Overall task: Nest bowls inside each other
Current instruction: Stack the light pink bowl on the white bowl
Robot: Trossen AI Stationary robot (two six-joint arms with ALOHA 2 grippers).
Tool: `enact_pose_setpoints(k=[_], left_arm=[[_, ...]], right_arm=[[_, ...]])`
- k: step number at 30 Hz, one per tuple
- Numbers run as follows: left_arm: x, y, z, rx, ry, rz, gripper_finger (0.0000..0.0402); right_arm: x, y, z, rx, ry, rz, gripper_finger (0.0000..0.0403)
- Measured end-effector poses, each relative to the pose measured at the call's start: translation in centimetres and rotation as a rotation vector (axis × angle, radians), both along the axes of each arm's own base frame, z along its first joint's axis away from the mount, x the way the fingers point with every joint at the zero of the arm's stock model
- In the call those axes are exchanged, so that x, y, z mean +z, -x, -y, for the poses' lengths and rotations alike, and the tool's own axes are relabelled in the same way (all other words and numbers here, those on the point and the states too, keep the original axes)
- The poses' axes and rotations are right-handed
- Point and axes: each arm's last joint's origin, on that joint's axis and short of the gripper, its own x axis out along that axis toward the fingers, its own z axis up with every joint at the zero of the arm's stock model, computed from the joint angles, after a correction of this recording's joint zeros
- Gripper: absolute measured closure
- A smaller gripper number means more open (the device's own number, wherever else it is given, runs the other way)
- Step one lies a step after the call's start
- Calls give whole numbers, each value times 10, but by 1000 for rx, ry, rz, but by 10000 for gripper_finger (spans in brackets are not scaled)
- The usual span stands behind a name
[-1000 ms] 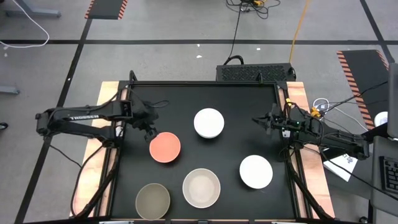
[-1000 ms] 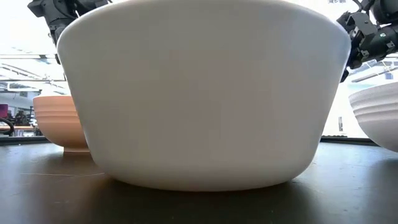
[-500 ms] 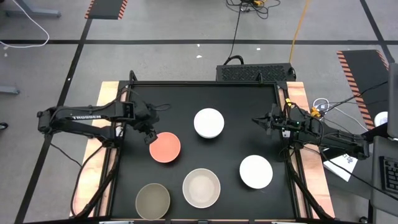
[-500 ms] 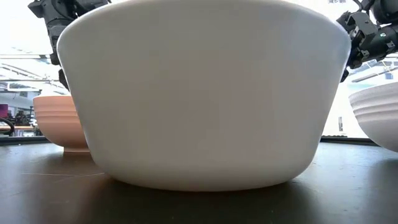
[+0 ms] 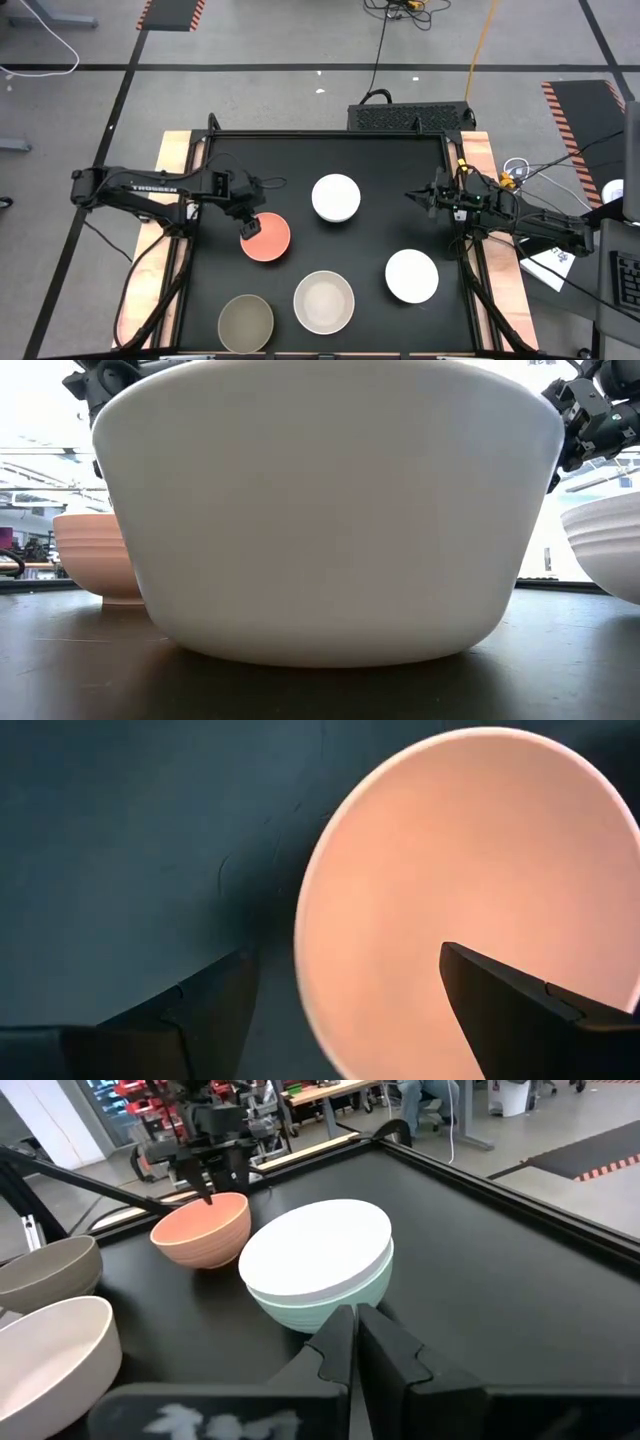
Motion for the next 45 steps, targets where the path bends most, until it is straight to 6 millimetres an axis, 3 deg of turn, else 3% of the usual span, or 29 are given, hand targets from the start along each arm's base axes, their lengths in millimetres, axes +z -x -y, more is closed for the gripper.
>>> enact_pose_setpoints(k=[9, 12, 18, 26, 36, 45], left_arm=[[-9, -7, -4, 9, -77, -38, 93], [-9, -6, -6, 13, -82, -40, 110], [-9, -6, -8, 15, -83, -41, 201], [-9, -6, -8, -11, -90, -41, 382], [-5, -14, -12, -77, -159, 64, 396], [36, -34, -19, -160, -224, 281, 397]], right_arm=[[0, 0, 0, 1, 0, 0, 394], [0, 0, 0, 1, -1, -1, 394], [0, 0, 0, 2, -1, -1, 394], [0, 0, 0, 2, -1, -1, 394], [0, 0, 0, 2, -1, -1, 394], [-1, 0, 0, 2, -2, -6, 394]])
